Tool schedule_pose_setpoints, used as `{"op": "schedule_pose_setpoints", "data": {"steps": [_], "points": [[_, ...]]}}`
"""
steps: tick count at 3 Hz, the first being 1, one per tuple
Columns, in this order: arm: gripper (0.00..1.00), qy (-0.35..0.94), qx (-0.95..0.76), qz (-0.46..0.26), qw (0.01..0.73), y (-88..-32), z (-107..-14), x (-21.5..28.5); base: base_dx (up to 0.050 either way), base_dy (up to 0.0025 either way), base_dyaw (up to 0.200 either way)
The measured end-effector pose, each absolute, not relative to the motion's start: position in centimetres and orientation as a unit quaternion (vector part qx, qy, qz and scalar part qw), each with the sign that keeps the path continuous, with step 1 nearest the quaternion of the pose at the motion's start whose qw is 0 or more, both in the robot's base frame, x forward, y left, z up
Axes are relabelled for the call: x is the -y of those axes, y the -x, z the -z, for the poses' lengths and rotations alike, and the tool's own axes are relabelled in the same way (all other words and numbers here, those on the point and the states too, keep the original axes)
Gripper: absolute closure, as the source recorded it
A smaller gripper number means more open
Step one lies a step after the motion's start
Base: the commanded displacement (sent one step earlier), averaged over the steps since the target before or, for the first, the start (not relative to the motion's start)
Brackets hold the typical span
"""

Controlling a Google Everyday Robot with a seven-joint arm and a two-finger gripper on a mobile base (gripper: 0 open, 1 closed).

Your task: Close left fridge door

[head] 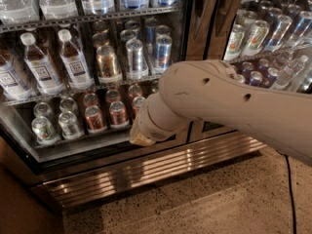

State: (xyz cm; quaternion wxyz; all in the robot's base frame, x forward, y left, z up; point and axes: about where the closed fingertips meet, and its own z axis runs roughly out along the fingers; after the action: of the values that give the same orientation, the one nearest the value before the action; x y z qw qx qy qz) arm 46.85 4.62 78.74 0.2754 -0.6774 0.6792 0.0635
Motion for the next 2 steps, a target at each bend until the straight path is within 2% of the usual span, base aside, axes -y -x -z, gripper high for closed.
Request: {"op": "schedule_pose_setpoints", "data": {"steps": [1, 2], "points": [[1.0, 0.678, -0.671, -0.081, 0.29, -46.44, -79.24, -4.86, 0.0, 0.0, 0.0], [1.0, 0.678, -0.671, -0.081, 0.29, -46.44, -79.24, -4.86, -0.05, -0.00005, 0.0]]}}
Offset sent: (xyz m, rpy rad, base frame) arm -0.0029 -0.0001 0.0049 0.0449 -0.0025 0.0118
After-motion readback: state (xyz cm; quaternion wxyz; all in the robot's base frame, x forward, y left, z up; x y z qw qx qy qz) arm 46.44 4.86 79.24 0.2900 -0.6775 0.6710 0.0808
